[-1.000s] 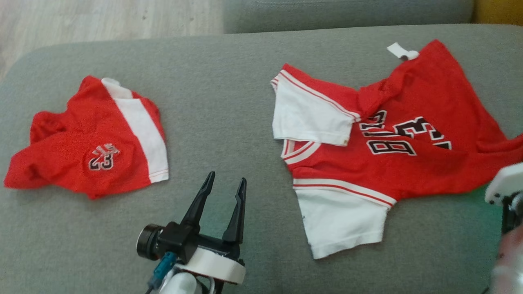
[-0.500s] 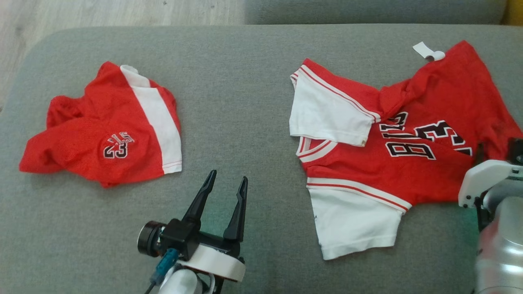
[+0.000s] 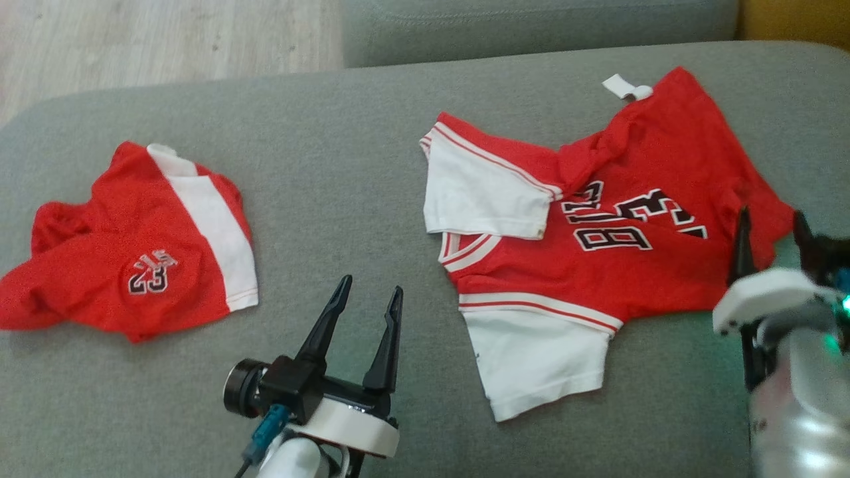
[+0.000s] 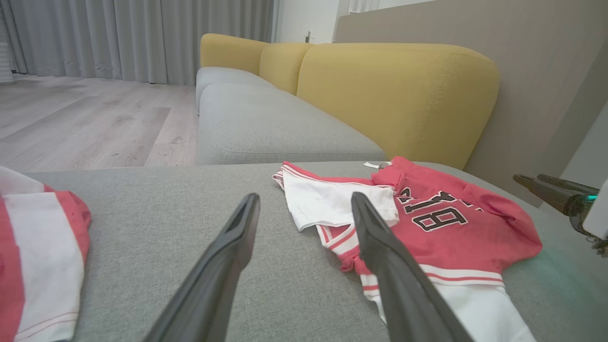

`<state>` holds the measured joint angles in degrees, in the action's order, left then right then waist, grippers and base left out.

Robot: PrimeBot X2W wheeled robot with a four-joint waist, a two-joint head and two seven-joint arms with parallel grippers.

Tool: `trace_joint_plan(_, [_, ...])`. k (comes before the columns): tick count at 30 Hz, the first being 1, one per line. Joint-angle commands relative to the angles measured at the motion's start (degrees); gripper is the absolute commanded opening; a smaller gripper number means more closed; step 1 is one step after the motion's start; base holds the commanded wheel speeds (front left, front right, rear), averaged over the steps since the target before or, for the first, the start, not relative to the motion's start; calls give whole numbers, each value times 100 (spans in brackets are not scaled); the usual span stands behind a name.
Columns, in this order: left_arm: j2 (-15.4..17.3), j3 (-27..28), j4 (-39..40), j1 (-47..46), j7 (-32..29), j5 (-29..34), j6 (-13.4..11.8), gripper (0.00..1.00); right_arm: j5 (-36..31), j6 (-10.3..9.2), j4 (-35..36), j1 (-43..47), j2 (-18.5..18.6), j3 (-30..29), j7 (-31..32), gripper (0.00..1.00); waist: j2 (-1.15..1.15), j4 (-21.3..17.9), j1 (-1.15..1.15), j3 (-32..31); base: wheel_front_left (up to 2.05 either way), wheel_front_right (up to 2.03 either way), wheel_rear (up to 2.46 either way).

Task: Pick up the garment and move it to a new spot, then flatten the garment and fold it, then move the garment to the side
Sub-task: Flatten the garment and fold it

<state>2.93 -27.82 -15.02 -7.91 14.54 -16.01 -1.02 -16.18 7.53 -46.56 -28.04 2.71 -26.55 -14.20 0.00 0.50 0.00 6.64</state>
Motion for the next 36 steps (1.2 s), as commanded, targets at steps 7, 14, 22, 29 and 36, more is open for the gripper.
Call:
trace_joint_plan(7, [-5, 126, 175, 62, 46, -166, -12, 100, 1511, -4, 1766, 1387, 18, 1064, -78, 100, 0, -231, 0, -280, 0, 0, 0])
trace_joint_plan(14, [-5, 244, -40, 61, 46, -608, -89, 100, 1894, -4, 2456, 1850, 17, 1509, -79, 100, 0, -351, 0, -308, 0, 0, 0])
trace_joint_plan(22, [-5, -393, -875, -936, -557, -1313, -259, 100, 1949, -4, 2721, 1795, 17, 1623, -41, 100, 0, -567, 0, -33, 0, 0, 0])
trace_joint_plan(29, [-5, -895, -1614, -1712, -1081, -1812, -311, 100, 2087, -4, 2728, 1679, 17, 1656, -42, 100, 0, -803, 0, 224, 0, 0, 0])
trace_joint_plan(36, [-5, -1240, -2110, -2105, -1356, -2541, -197, 100, 2238, -4, 2678, 1547, 17, 1740, -66, 100, 0, -1000, 0, 408, 0, 0, 0])
